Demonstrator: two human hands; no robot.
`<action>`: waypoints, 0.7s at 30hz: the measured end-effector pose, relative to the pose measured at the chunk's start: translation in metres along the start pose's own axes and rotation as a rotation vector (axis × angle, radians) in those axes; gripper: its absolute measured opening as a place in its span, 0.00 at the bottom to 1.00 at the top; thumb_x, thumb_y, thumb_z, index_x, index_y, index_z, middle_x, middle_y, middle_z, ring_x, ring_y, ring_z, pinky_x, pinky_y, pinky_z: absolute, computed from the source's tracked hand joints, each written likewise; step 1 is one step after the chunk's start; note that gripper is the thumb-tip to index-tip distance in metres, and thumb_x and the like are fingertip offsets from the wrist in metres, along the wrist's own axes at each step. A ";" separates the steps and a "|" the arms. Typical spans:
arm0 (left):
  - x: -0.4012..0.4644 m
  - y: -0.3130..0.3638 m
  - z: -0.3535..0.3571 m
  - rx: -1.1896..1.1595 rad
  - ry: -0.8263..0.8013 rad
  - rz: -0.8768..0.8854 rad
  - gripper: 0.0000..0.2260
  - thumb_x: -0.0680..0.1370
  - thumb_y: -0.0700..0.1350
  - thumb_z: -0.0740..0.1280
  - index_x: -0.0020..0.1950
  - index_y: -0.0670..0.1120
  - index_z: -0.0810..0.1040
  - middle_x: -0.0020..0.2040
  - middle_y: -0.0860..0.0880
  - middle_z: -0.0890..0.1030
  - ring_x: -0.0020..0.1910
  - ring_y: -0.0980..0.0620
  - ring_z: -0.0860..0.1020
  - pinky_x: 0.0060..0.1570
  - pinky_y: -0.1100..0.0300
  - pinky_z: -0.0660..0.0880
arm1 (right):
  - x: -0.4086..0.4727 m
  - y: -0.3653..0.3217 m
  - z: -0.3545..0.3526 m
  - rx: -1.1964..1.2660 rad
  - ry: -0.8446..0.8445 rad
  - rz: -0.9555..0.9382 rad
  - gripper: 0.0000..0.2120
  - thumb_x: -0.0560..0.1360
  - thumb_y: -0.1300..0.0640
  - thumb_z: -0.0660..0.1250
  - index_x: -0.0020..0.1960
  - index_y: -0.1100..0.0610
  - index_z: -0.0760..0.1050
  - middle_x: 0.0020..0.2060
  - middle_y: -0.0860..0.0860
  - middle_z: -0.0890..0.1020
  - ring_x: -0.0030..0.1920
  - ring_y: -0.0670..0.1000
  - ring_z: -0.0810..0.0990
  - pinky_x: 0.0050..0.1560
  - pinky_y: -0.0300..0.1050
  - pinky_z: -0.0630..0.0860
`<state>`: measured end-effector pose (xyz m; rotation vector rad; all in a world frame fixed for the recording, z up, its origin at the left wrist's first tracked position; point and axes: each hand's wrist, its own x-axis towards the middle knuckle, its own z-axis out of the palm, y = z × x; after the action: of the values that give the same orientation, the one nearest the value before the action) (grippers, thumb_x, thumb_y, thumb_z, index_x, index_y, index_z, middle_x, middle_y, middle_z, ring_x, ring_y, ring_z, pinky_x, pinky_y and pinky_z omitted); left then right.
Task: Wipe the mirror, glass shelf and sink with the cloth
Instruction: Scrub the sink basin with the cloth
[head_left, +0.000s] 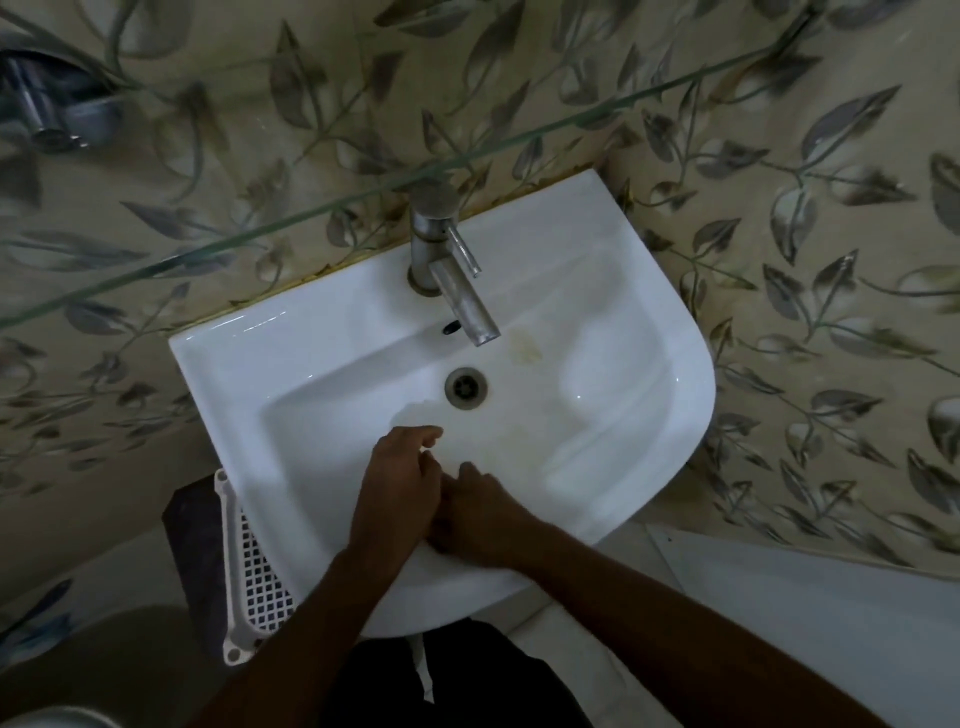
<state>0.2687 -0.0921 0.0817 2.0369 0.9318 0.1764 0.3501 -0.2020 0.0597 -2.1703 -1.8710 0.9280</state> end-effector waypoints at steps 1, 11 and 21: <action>-0.003 -0.001 0.003 0.005 -0.006 0.010 0.15 0.78 0.34 0.63 0.62 0.45 0.80 0.58 0.47 0.81 0.58 0.47 0.77 0.62 0.54 0.73 | -0.006 0.019 -0.007 -0.069 -0.029 0.043 0.17 0.80 0.53 0.63 0.67 0.56 0.75 0.71 0.61 0.72 0.52 0.63 0.75 0.48 0.55 0.71; -0.002 0.018 0.031 -0.020 -0.094 0.025 0.15 0.78 0.36 0.63 0.63 0.47 0.78 0.58 0.50 0.80 0.59 0.51 0.75 0.61 0.61 0.70 | -0.022 0.037 -0.008 -0.146 -0.040 0.379 0.24 0.82 0.48 0.54 0.76 0.54 0.63 0.76 0.58 0.64 0.65 0.65 0.68 0.59 0.61 0.67; 0.013 0.021 0.032 -0.038 -0.040 0.075 0.14 0.79 0.36 0.64 0.62 0.48 0.78 0.55 0.54 0.78 0.55 0.54 0.75 0.57 0.63 0.68 | -0.049 0.118 -0.069 -0.413 -0.119 0.340 0.20 0.82 0.50 0.62 0.74 0.47 0.69 0.76 0.51 0.68 0.69 0.63 0.69 0.63 0.54 0.68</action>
<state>0.3032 -0.1119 0.0751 2.0343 0.8219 0.1920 0.4848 -0.2535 0.0771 -2.8019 -1.9218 0.7881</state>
